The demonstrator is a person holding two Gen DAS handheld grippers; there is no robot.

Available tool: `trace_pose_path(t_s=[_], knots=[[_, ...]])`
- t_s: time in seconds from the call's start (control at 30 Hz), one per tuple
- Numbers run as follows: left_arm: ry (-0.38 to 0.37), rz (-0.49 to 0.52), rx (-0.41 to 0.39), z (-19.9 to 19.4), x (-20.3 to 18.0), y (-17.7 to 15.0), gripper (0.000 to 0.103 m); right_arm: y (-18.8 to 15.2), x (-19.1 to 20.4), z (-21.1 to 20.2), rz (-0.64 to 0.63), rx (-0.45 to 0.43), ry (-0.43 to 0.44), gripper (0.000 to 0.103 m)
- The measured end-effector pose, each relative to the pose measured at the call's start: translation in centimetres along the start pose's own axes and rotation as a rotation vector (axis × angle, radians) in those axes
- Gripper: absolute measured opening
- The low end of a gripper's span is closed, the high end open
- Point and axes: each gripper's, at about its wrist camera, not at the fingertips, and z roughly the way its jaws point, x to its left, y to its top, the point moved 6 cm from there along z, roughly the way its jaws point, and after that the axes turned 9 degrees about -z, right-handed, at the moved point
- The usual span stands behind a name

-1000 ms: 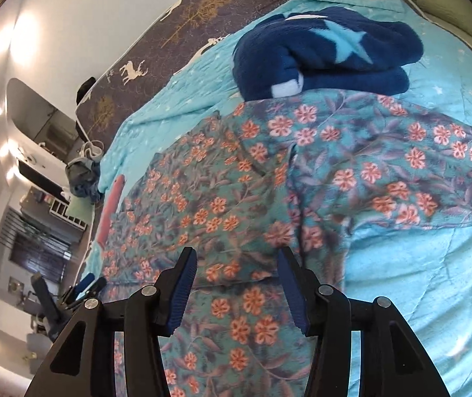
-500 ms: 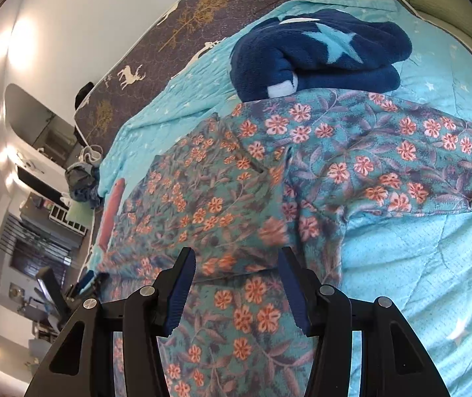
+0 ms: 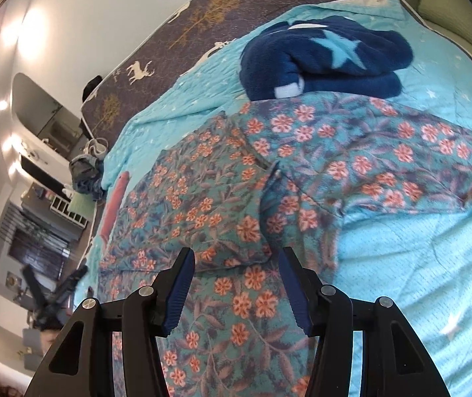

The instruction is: Fold small clothes

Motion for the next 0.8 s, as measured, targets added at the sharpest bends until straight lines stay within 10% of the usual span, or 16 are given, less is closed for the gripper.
trace_pose_path(t_s=[0.27, 0.33, 0.5, 0.6, 0.8], knots=[[-0.182, 0.048, 0.122, 7.0, -6.6, 0.6, 0.079, 1.0, -0.9, 4.7, 0.004, 0.055, 0.058, 0.063], [-0.126, 0.031, 0.182, 10.0, -6.4, -0.1, 0.079, 1.1, -0.2, 4.6, 0.041, 0.077, 0.160, 0.006], [-0.101, -0.031, 0.213, 11.9, -4.8, -0.5, 0.079, 0.8, -0.8, 2.0, 0.207, 0.126, 0.226, 0.008], [-0.090, -0.010, 0.210, 11.8, -4.7, -0.6, 0.079, -0.9, -4.7, 0.9, 0.262, 0.185, -0.009, 0.009], [-0.084, 0.001, 0.203, 11.7, -4.9, -0.7, 0.079, -2.9, -9.5, -4.3, 0.377, 0.006, -0.023, 0.026]])
